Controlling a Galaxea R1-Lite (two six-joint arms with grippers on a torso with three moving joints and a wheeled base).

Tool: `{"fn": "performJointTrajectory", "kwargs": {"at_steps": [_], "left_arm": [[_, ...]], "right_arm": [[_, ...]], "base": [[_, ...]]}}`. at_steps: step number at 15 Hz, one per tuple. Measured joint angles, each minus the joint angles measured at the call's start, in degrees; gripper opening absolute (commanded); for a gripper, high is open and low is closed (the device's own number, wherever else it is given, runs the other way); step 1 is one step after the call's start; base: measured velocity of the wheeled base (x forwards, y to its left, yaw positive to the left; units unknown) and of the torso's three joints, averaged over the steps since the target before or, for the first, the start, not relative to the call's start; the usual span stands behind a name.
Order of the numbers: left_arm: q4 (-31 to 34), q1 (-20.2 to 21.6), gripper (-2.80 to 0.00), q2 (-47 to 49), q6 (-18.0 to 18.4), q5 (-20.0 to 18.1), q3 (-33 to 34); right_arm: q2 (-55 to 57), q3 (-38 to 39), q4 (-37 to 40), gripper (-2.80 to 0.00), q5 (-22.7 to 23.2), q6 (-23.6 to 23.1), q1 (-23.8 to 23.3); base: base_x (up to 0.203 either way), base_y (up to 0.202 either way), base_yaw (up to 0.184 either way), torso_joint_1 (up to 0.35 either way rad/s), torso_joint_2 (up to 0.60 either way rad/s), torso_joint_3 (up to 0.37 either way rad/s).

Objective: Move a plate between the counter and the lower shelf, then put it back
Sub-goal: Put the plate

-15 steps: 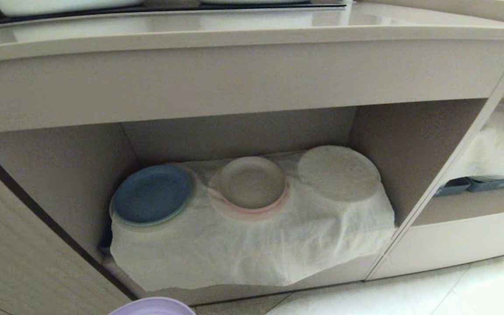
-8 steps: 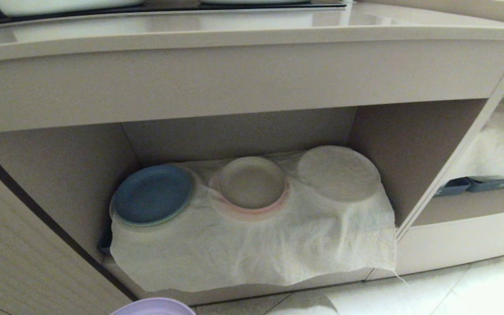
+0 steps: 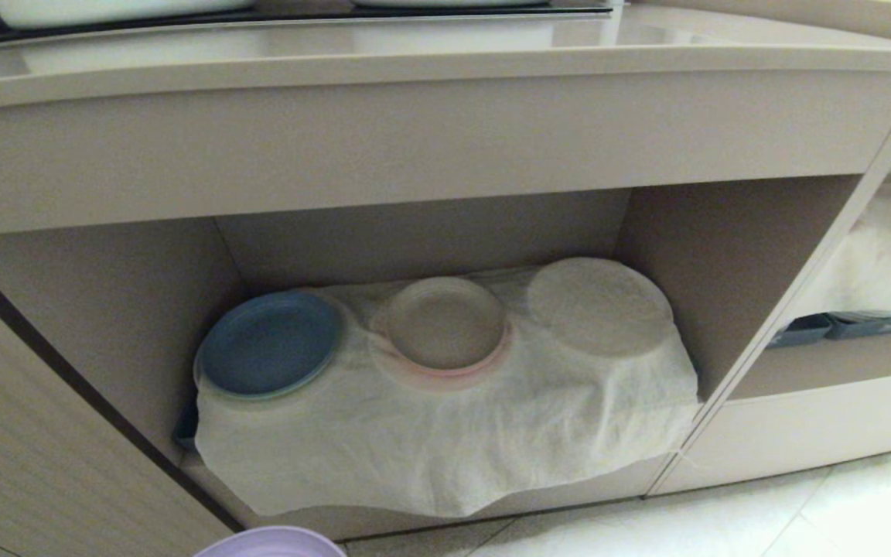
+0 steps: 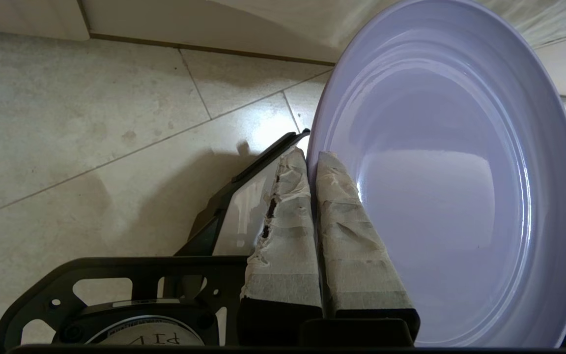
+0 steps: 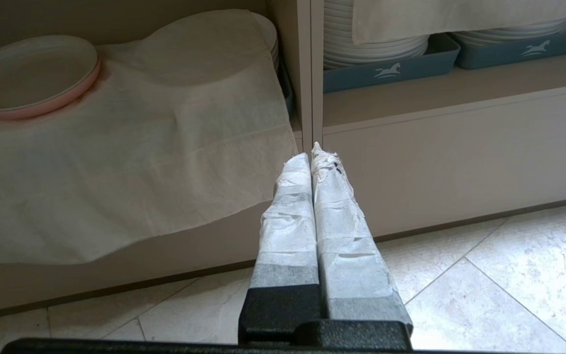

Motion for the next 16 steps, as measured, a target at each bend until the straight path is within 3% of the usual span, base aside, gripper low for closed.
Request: {"fn": "performJointTrajectory", "kwargs": {"at_steps": [5, 9, 16], "left_arm": [[0.0, 0.0, -2.8, 0.0, 0.1, 0.1, 0.0], [0.1, 0.0, -2.8, -0.1, 0.0, 0.3, -0.1], [-0.1, 0.0, -2.8, -0.2, 0.1, 0.2, -0.3]], "right_arm": [[0.0, 0.0, 0.0, -2.8, 0.0, 0.1, 0.0], [0.0, 0.0, 0.1, -2.8, 0.0, 0.0, 0.0], [0.0, 0.0, 0.0, -2.8, 0.0, 0.0, 0.0]], "base": [[0.0, 0.0, 0.0, 0.004, -0.01, -0.005], [0.0, 0.0, 0.0, 0.071, -0.23, -0.244], [0.0, 0.0, 0.0, 0.179, -0.51, -0.294]]}}
